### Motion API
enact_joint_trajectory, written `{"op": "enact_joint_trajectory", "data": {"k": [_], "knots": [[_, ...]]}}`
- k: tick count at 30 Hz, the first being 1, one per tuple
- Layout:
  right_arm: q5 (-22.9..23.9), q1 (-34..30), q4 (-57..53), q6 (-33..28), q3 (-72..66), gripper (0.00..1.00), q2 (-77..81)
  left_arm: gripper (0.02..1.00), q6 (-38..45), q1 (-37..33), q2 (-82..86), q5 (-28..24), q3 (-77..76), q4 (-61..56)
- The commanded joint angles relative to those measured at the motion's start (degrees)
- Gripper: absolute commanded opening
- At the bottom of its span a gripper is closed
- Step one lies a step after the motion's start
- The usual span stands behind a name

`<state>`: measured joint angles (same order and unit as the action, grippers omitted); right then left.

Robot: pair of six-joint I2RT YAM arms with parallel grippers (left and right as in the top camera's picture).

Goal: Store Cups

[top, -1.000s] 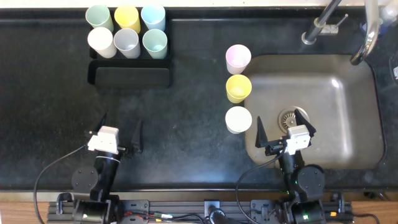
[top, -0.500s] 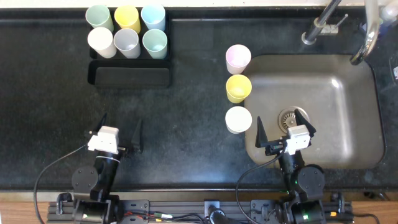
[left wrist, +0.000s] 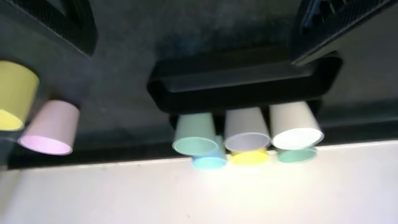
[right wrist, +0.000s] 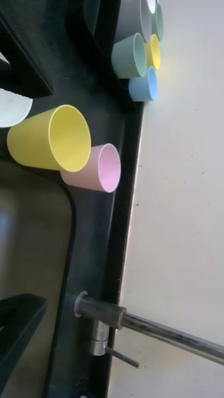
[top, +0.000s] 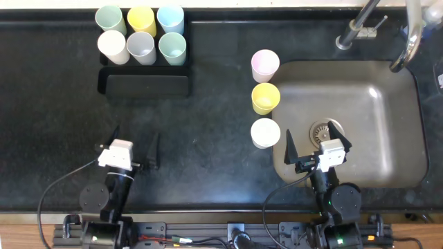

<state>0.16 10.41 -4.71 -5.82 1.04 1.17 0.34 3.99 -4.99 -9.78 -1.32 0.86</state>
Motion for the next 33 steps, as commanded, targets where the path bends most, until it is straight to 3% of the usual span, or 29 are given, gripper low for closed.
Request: {"op": "enact_joint_trajectory", "data": {"k": [1,4,10,14,19,26,33], "knots": [[-0.5,-0.4,0.3,0.0,-0.8,0.998,-0.7,1.0,-8.4,0.7,-16.3,-3.7,-12.3,-1.6],[-0.5,-0.4,0.3,0.0,-0.8,0.998,-0.7,1.0,-10.4,2.9,-28.1,-3.7,-23.2,1.7],[-0.5,-0.4,0.3,0.0,-0.8,0.996,-0.7,1.0,-10.3,10.9,-53.7,-1.4,-54.8,18.9],[-0.5,-0.4,0.3,0.0,-0.8,0.998,-0.7,1.0,-12.8,17.6,-68.1,3.1,-75.6,33.9],[-0.5,-0.4,0.3,0.0,-0.8,0.998,-0.7,1.0,-22.4,26.0,-86.1,13.1,-101.9,56.1],[-0.5,-0.4,0.3,0.0,-0.8,0.996,-0.7,1.0,-37.2,31.3,-108.4,16.6,-130.1,77.7],[-0.5,-0.4,0.3,0.0,-0.8,0.996,-0.7,1.0,-38.9,31.7,-125.3,16.9,-144.0,81.9]]}}
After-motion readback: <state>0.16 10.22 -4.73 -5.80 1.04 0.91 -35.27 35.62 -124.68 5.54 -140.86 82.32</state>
